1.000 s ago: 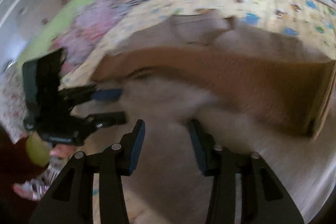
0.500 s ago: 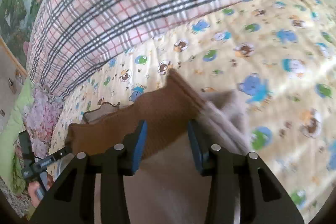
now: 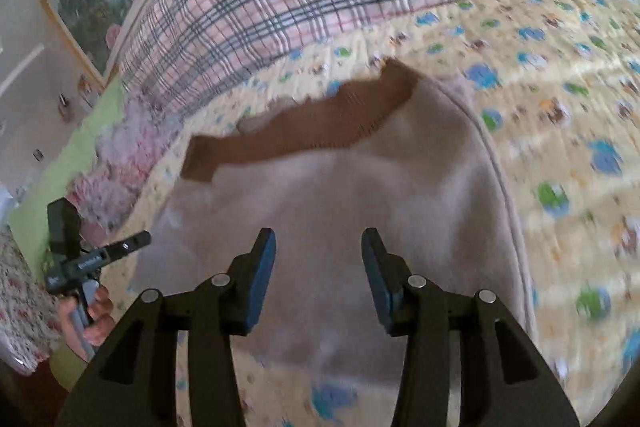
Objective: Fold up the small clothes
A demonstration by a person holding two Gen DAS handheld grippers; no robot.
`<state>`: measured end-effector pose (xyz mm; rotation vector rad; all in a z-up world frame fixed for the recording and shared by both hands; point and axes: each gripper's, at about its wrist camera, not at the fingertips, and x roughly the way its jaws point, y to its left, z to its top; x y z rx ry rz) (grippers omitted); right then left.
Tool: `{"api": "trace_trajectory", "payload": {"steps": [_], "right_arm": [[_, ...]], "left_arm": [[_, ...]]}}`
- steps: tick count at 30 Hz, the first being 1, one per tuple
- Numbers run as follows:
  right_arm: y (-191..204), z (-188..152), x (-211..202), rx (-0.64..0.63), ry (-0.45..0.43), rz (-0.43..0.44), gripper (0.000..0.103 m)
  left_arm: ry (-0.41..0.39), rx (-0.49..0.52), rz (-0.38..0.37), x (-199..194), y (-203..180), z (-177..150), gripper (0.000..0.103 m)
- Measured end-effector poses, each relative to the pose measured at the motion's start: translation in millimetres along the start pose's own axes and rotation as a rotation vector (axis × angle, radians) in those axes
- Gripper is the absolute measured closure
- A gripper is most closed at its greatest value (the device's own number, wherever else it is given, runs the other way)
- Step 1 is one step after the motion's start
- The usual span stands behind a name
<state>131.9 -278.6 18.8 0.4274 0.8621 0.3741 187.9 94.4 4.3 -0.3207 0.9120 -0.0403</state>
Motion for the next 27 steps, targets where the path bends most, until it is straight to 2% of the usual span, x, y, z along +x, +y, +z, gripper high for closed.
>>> {"api": "trace_trajectory", "payload": {"steps": [3,5,7,8,11,19,23,27], "right_arm": [[-14.2,-14.4,-4.7,0.025,0.027,-0.073,0.056],[-27.3,-22.7,-14.1,0.065,0.013,-0.104,0.056],[-34.2,-26.6,-23.4,0.101,-0.004,-0.104,0.056],[-35.6,-28.8,-28.2,0.111,-0.012,-0.117,0.056],[-32.4,-35.4,-41.4,0.133,-0.052,-0.122,0.056],[4.6,-43.3,-47.0,0.086,-0.121,0.025,0.054],[24.9,-46.2,-40.9,0.043,-0.123,0.075,0.050],[34.4,-51.9,-35.3,0.044,-0.113,0.107,0.050]], "left_arm": [[0.003,-0.052,0.033,-0.1,21.1,-6.3,0.043],[0.002,-0.073,0.043,-0.8,32.1,-7.5,0.044],[0.003,-0.088,0.143,-3.4,40.9,-12.7,0.044],[0.010,-0.104,0.146,-5.4,46.4,-17.0,0.044],[0.006,-0.187,0.060,-20.9,59.5,-31.9,0.043],[0.019,-0.259,-0.012,-44.8,43.8,-63.5,0.040],[0.039,-0.319,-0.068,-39.2,33.4,-69.5,0.033],[0.028,-0.437,-0.072,-25.8,29.9,-72.9,0.026]]}}
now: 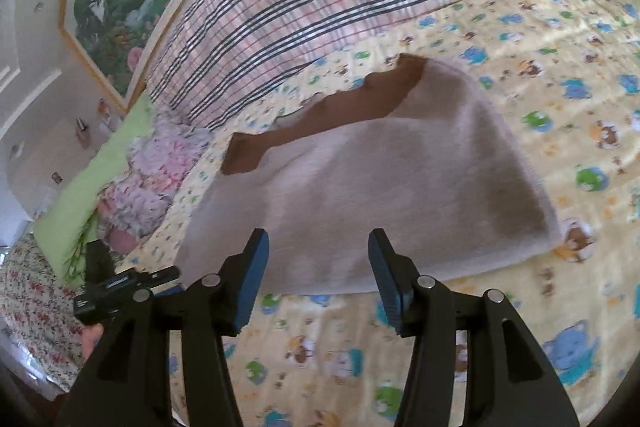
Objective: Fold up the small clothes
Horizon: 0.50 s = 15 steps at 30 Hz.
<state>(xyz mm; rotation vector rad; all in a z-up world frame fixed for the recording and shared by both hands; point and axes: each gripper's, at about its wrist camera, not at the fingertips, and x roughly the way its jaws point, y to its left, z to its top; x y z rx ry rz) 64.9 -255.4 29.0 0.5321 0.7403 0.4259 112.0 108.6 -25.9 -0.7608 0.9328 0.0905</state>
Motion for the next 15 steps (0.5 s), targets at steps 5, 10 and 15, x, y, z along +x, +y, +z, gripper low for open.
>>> {"api": "trace_trajectory", "payload": {"steps": [5,10,15], "right_arm": [[2.3,-5.4,4.7,0.015,0.008,0.018,0.050],[-6.6,-6.6,6.6,0.043,0.010,0.012,0.050],[-16.6,-4.2,8.9,0.069,0.011,0.002,0.050]], "left_arm": [[-0.065,-0.070,-0.001,14.0,-5.9,9.6,0.021],[-0.133,-0.084,0.021,26.9,-8.9,23.8,0.022],[-0.164,-0.020,0.085,44.0,-23.8,36.3,0.048]]}}
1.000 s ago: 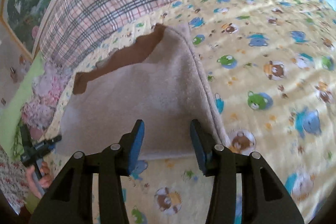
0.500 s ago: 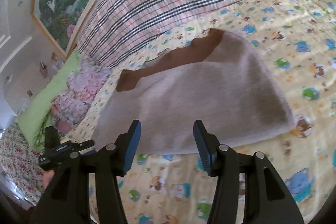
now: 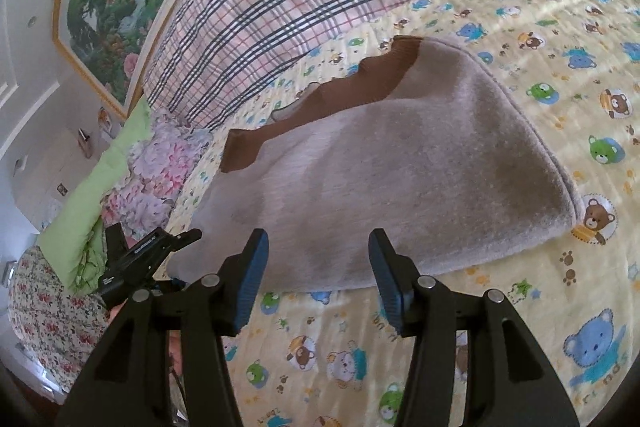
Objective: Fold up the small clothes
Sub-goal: 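Grasp the folded sweater edge with the left gripper and lift it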
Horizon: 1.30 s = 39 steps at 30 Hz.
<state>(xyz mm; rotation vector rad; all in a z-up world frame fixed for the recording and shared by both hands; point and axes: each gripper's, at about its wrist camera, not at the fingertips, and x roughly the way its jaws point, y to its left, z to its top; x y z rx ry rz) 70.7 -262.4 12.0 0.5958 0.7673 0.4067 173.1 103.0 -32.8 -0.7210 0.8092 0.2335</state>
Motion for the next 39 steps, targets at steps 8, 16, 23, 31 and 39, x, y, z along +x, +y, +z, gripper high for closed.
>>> {"api": "trace_trajectory", "payload": {"steps": [8,16,23,31,39], "right_arm": [[-7.0,12.2,-5.3,0.004,-0.022,0.016,0.050],[-14.3,39.0,-21.7,0.002,-0.057,0.041,0.050],[-31.7,73.9,-25.9,0.027,-0.043,0.069,0.049],[-52.4,93.4,19.1,0.133,0.081,0.152,0.042],[-47.1,111.4,81.0,0.186,0.201,0.263,0.039]], "left_arm": [[-0.018,0.132,-0.016,-14.2,-32.8,6.7,0.091],[-0.098,0.370,-0.183,-63.0,-131.0,-7.8,0.092],[-0.051,0.643,-0.271,-46.4,-217.5,-74.1,0.092],[0.088,0.717,-0.194,14.2,-220.3,-121.8,0.092],[0.047,0.731,-0.198,-0.1,-220.6,-110.1,0.091]]}}
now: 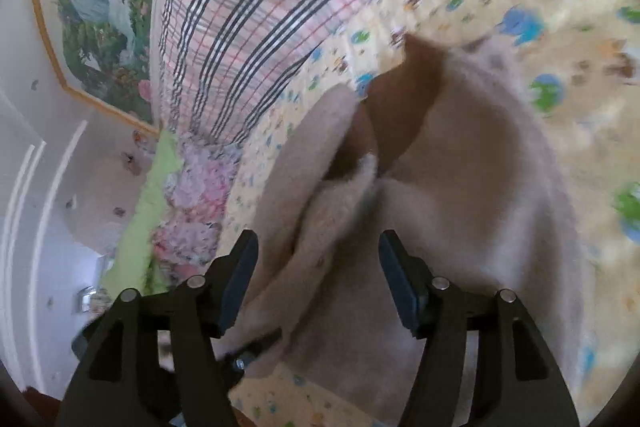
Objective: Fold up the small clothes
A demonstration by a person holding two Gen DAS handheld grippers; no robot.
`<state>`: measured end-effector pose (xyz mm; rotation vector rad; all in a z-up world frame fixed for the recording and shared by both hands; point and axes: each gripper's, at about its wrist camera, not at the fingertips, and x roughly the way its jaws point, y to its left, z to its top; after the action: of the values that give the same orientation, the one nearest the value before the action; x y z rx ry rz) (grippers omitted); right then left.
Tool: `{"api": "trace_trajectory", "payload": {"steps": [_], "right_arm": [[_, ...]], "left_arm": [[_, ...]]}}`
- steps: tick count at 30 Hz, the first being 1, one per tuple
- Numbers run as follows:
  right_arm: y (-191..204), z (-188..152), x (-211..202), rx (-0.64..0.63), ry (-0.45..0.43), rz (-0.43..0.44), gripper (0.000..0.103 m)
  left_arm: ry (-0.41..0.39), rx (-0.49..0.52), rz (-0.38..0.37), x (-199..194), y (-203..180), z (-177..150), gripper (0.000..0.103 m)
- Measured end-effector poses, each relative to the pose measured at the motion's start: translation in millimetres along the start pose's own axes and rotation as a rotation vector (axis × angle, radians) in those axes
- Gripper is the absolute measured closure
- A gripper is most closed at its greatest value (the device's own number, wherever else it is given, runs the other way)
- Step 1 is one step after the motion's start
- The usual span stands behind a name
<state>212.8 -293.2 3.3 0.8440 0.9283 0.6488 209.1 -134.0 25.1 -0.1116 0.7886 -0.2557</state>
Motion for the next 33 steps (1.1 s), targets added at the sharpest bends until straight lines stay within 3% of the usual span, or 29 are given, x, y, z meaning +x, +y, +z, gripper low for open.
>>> {"api": "trace_trajectory", "payload": {"steps": [3,6,8,12,14,20,23,27,33], "right_arm": [[6.7,11.9,21.9,-0.010,0.037,0.014,0.040],[15.4,23.2,42.5,-0.043,0.089,-0.019,0.077],[27.2,33.7,41.2,-0.094,0.081,-0.032,0.086],[78.4,53.4,9.1,-0.309,0.018,-0.018,0.087],[80.9,61.1,-1.7,-0.342,0.010,-0.053,0.087],[12.8,70.9,-8.5,-0.263,0.065,-0.235,0.087],[-19.2,66.5,-10.9,-0.203,0.068,-0.221,0.086],[-29.2,63.1,-18.4,-0.153,0.042,-0.200,0.080],[-7.2,47.4,-49.6,-0.207,-0.030,-0.291,0.063]], "left_arm": [[-0.005,0.017,0.022,-1.9,-6.5,-4.0,0.091],[-0.017,0.050,0.056,-3.7,-16.1,-2.1,0.091],[-0.045,0.066,0.064,-8.3,-25.3,6.3,0.091],[-0.097,0.085,0.020,-13.8,-50.4,27.9,0.091],[-0.094,0.100,0.011,-3.2,-64.8,31.2,0.091],[0.024,0.141,0.007,56.3,-90.6,14.2,0.090],[0.042,0.168,0.017,66.6,-98.5,5.7,0.083],[0.054,0.185,-0.013,60.7,-98.5,4.1,0.073],[0.053,0.201,-0.070,13.6,-85.7,-12.4,0.054]]}}
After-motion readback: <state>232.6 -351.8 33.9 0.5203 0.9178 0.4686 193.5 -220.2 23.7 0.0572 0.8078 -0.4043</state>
